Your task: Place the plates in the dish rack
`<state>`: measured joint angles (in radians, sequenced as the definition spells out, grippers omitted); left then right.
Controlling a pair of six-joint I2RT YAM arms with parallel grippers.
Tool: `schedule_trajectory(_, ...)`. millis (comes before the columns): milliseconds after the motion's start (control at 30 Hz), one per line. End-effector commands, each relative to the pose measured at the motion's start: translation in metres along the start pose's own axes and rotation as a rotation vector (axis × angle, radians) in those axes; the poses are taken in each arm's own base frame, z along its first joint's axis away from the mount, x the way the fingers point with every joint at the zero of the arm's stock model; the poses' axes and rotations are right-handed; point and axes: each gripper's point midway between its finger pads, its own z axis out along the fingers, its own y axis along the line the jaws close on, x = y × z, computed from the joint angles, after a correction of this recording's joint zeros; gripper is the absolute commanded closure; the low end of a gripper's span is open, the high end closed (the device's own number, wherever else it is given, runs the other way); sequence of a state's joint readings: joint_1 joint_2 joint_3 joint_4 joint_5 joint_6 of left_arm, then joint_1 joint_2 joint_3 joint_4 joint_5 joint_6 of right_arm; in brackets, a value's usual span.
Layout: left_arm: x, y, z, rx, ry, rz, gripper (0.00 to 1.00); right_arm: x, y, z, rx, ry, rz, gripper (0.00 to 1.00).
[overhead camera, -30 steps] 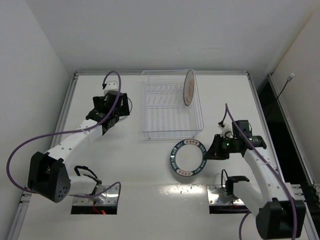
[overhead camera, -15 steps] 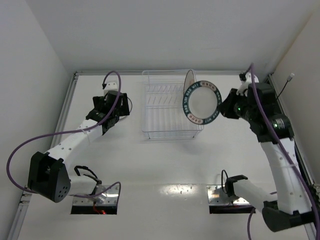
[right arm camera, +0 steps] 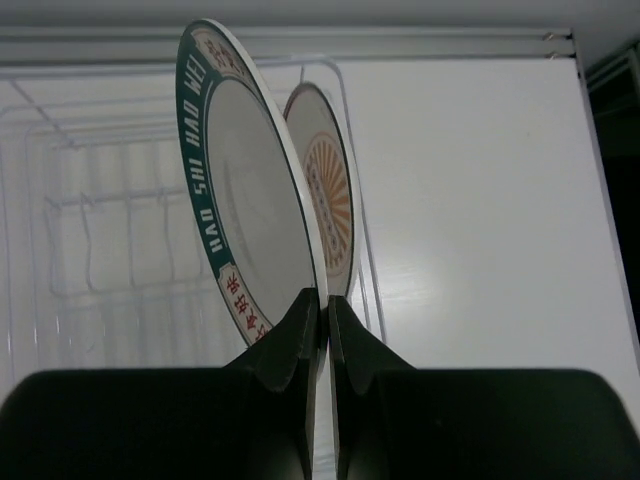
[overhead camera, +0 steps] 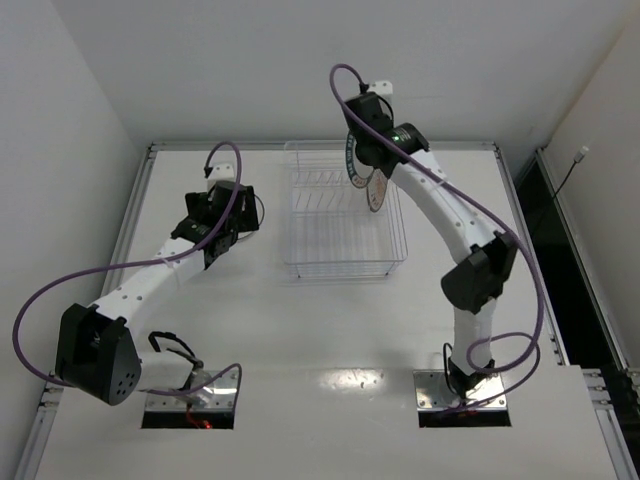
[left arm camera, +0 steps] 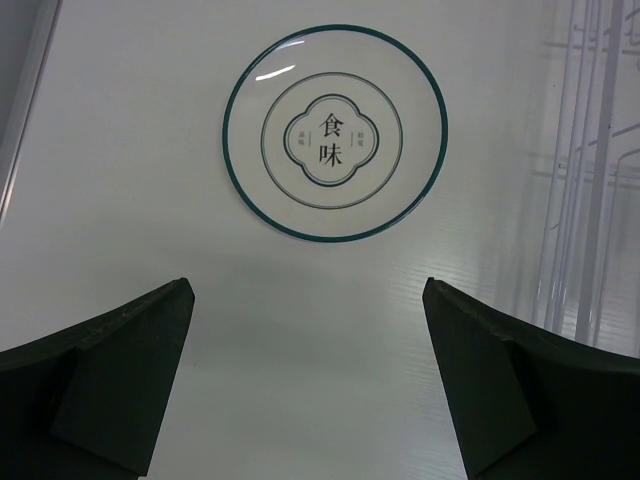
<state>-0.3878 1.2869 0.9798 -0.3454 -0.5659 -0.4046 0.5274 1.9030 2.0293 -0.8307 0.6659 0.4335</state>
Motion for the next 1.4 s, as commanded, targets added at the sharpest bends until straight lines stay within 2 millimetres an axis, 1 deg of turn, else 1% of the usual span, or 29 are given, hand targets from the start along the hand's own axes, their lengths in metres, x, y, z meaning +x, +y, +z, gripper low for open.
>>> schedule_trajectory(0,-0.025,-0.004,-0.006,0.004,-0.058,-0.042,0.01,-0.038,-0.017,-0.001,0.169,-0.099,0.016,1.0)
schedule_trajectory(33,-0.025,-0.004,-0.006,0.004,-0.058,-0.042,0.01,-0.038,-0.012,0.0,0.175,-0.102,-0.006,1.0)
schedule_trajectory(67,-0.024,-0.006,-0.006,0.013,-0.056,-0.042,0.01,-0.044,-0.012,0.001,0.191,-0.119,0.006,1.0)
schedule_trajectory(100,-0.024,-0.006,-0.006,0.013,-0.055,-0.042,0.01,-0.043,-0.011,0.006,0.206,-0.118,0.001,1.0)
schedule_trajectory(133,-0.024,-0.006,-0.006,0.013,-0.055,-0.042,0.01,-0.035,-0.006,0.013,0.228,-0.106,-0.031,1.0)
schedule_trajectory(200,-0.024,-0.006,-0.006,0.013,-0.055,-0.042,0.01,-0.035,-0.01,0.014,0.258,-0.108,-0.037,1.0)
schedule_trajectory(267,-0.024,-0.006,-0.006,0.013,-0.055,-0.042,0.01,-0.03,-0.011,0.018,0.279,-0.099,-0.051,1.0)
schedule_trajectory(400,-0.024,-0.006,-0.006,0.013,-0.055,-0.042,0.01,-0.018,-0.005,0.028,0.275,-0.079,-0.08,1.0)
schedule_trajectory(433,-0.024,-0.006,-0.006,0.013,-0.055,-0.042,0.01,-0.02,-0.004,0.028,0.273,-0.085,-0.073,1.0)
schedule_trajectory(533,-0.024,-0.006,-0.006,0.013,-0.055,-0.042,0.01,-0.005,0.001,0.044,0.296,-0.055,-0.121,1.0)
schedule_trajectory(600,-0.024,-0.006,-0.006,0.013,-0.055,-0.042,0.01,0.003,0.002,0.049,0.311,-0.039,-0.143,1.0)
schedule_trajectory(633,-0.024,-0.006,-0.006,0.013,-0.055,-0.042,0.01,0.011,0.003,0.055,0.316,-0.022,-0.162,1.0)
schedule_trajectory(667,-0.024,-0.006,-0.006,0.013,-0.055,-0.042,0.01,0.011,0.003,0.055,0.316,-0.022,-0.162,1.0)
schedule_trajectory(733,-0.024,-0.006,-0.006,0.013,-0.055,-0.042,0.01,0.027,0.005,0.063,0.325,0.008,-0.186,1.0)
schedule_trajectory(800,-0.024,-0.006,-0.006,0.013,-0.055,-0.042,0.01,0.035,0.011,0.069,0.298,0.021,-0.188,1.0)
schedule_trajectory(833,-0.024,-0.006,-0.006,0.013,-0.055,-0.042,0.01,0.044,0.012,0.072,0.294,0.04,-0.205,1.0)
schedule_trajectory(867,-0.024,-0.006,-0.006,0.013,-0.055,-0.042,0.01,0.043,0.015,0.073,0.279,0.037,-0.196,1.0)
schedule_trajectory(933,-0.022,-0.006,-0.003,0.01,-0.048,-0.037,0.01,0.055,0.022,0.079,0.253,0.062,-0.209,1.0)
schedule_trajectory(1000,-0.022,-0.006,-0.003,0.01,-0.048,-0.037,0.01,0.062,0.026,0.081,0.226,0.082,-0.216,1.0)
schedule_trajectory(1067,-0.011,-0.005,0.002,-0.012,-0.015,-0.022,0.01,0.064,0.037,0.082,0.166,0.083,-0.176,1.0)
schedule_trajectory(1100,-0.012,-0.003,0.002,-0.024,-0.019,-0.022,0.01,0.073,0.039,0.083,0.147,0.1,-0.184,0.99)
schedule_trajectory(1133,-0.011,-0.004,0.004,-0.027,-0.009,-0.027,0.01,0.069,0.037,0.081,0.128,0.097,-0.148,0.96)
schedule_trajectory(1167,-0.005,-0.001,0.007,-0.053,0.009,-0.01,0.01,0.072,0.045,0.079,0.072,0.111,-0.14,0.94)
schedule_trajectory(1200,-0.006,0.003,0.008,-0.08,0.007,-0.02,0.01,0.074,0.044,0.08,0.056,0.124,-0.121,0.92)
schedule_trajectory(1233,-0.005,0.005,0.008,-0.094,0.009,-0.023,0.01,0.074,0.046,0.079,0.038,0.124,-0.116,0.86)
schedule_trajectory(1267,0.001,0.009,0.011,-0.124,0.022,-0.023,0.01,0.068,0.046,0.073,0.023,0.114,-0.093,0.8)
schedule_trajectory(1300,0.0,0.009,0.013,-0.136,0.023,-0.019,0.01,0.064,0.047,0.07,0.009,0.11,-0.086,0.69)
schedule_trajectory(1333,0.001,0.011,0.013,-0.15,0.025,-0.03,0.01,0.061,0.044,0.065,0.007,0.107,-0.083,0.63)
schedule_trajectory(1367,0.007,0.013,0.016,-0.171,0.041,-0.034,0.01,0.055,0.048,0.057,-0.013,0.094,-0.077,0.58)
